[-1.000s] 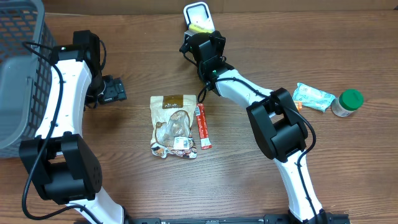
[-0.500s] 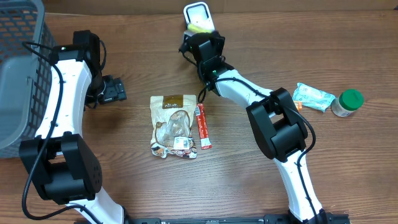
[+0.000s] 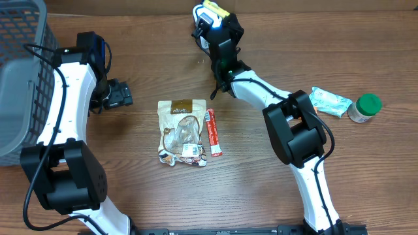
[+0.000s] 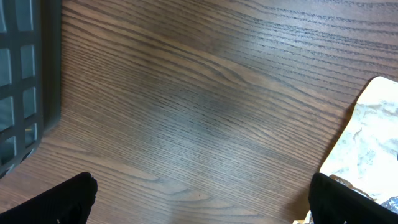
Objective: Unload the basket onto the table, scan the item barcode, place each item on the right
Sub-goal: 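Hold the highlighter's barcode in front of the white scanner, then carry the highlighter right and release it near the jar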
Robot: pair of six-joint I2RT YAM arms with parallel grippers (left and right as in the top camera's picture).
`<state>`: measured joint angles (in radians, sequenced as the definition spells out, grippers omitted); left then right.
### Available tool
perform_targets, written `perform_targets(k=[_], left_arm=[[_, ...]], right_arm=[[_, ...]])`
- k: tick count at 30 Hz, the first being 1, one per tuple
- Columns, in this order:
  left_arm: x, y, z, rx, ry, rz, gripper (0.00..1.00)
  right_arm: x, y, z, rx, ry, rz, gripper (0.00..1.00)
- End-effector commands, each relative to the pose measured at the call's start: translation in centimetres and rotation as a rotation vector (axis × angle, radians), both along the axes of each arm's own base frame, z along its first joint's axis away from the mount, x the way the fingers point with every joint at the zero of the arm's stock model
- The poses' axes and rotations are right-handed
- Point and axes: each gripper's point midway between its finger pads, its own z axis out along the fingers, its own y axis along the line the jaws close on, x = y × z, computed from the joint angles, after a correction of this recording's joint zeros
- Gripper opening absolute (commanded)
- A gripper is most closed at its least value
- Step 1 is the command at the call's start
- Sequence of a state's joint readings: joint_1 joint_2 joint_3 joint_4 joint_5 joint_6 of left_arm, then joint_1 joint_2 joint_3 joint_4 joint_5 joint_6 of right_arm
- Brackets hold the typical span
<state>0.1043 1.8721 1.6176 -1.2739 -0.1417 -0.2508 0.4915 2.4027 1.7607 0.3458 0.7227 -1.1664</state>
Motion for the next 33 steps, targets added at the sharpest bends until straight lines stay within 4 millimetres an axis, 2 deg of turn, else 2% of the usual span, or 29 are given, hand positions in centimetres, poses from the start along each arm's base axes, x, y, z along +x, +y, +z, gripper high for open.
perform_targets(k=[1, 7, 10, 12, 17, 20, 25, 28, 33], left_arm=[[0.4, -0.3, 0.1, -0.003, -0.004, -0.026, 1.00], [0.4, -0.3, 0.1, -0.003, -0.004, -0.026, 1.00], [0.4, -0.3, 0.1, -0.003, -0.004, -0.026, 1.00], [0.4, -0.3, 0.1, -0.003, -0.004, -0.026, 1.00], [0.4, -0.3, 0.1, -0.003, -0.004, -0.026, 1.00], [0.4, -0.3, 0.1, -0.003, -0.004, -0.026, 1.00], [0.4, -0.3, 0.1, -0.003, -0.004, -0.026, 1.00], [0.4, -0.3, 0.1, -0.003, -0.004, -0.026, 1.00], [0.4, -0.3, 0.1, -0.003, -0.004, -0.026, 1.00]], right_arm=[[0.8, -0.6, -0.6, 0.076, -0.002, 0.002, 0.04], [-0.9, -1.0, -7.1, -0.020, 0.245, 0.018, 0.04], [-1.6, -1.4, -8.8, -0.053, 0.307, 0.012, 0.04], [-1.6, -1.4, -8.8, -0.054, 0.309, 0.012, 0.04], [-1.0, -2.1, -6.3, -0.040, 0.192, -0.073, 0.04], [-1.2, -3.1, -3.9, 0.104, 0.075, -0.194, 0.04], [-1.8, -3.8, -0.8, 0.285, 0.003, -0.264, 0.04], [-2.9, -4.3, 0.2, 0.251, 0.043, -0.285, 0.04], [-5.9, -6.7, 1.1, 0.243, 0.112, -0.405, 0.03]])
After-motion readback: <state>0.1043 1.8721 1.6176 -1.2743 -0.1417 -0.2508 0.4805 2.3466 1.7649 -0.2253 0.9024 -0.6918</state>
